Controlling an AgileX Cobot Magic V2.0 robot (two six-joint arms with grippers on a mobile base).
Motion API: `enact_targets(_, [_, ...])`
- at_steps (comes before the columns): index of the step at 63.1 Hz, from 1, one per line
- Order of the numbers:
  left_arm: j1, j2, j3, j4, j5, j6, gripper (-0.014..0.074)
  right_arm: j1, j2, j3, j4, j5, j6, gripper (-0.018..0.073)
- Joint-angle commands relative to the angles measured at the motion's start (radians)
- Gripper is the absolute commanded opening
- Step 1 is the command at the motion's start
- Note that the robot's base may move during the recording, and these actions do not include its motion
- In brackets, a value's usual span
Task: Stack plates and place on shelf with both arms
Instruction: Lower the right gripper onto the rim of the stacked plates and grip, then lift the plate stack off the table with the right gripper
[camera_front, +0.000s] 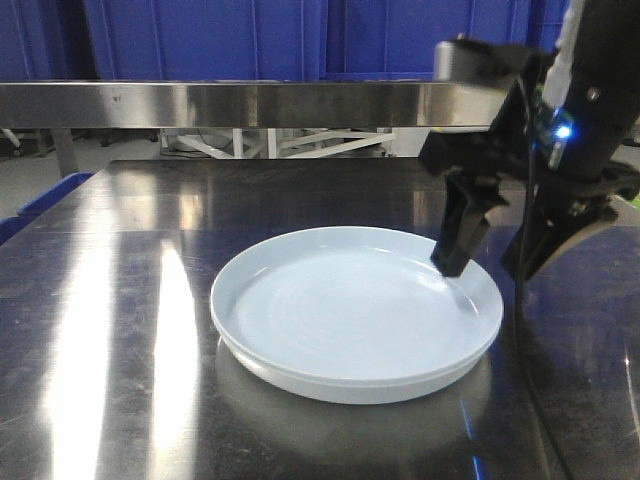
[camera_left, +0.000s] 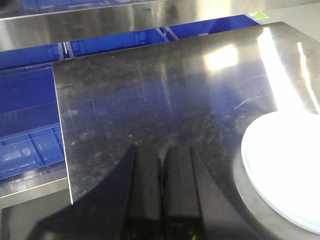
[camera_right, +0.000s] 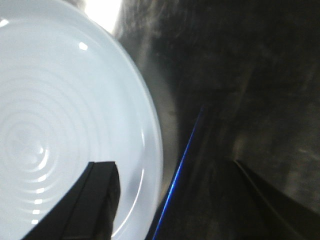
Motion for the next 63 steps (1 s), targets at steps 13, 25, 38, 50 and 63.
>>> enact_targets(13, [0.002,-0.003,-0.030,0.001,-0.084,-0.010,0.0084,0.000,0.012,-0.021,0.019,-0.020,-0.002,0.0396])
enact_targets(25, [0.002,-0.003,-0.030,0.001,-0.084,-0.010,0.0084,0.000,0.012,-0.021,0.019,-0.001,-0.002,0.0083])
enact_targets(38, [0.002,-0.003,-0.030,0.001,-0.084,-0.010,0.0084,0.000,0.006,-0.026,0.019,0.017,-0.002,0.0056])
enact_targets(50, [0.002,-0.003,-0.030,0.001,-0.084,-0.010,0.0084,0.000,-0.055,-0.051,0.021,0.013,-0.002,0.0056])
enact_targets(63, [0.002,-0.003,-0.030,0.001,-0.084,-0.010,0.0084,0.000,-0.219,-0.055,0.021,-0.059,-0.002,0.0056])
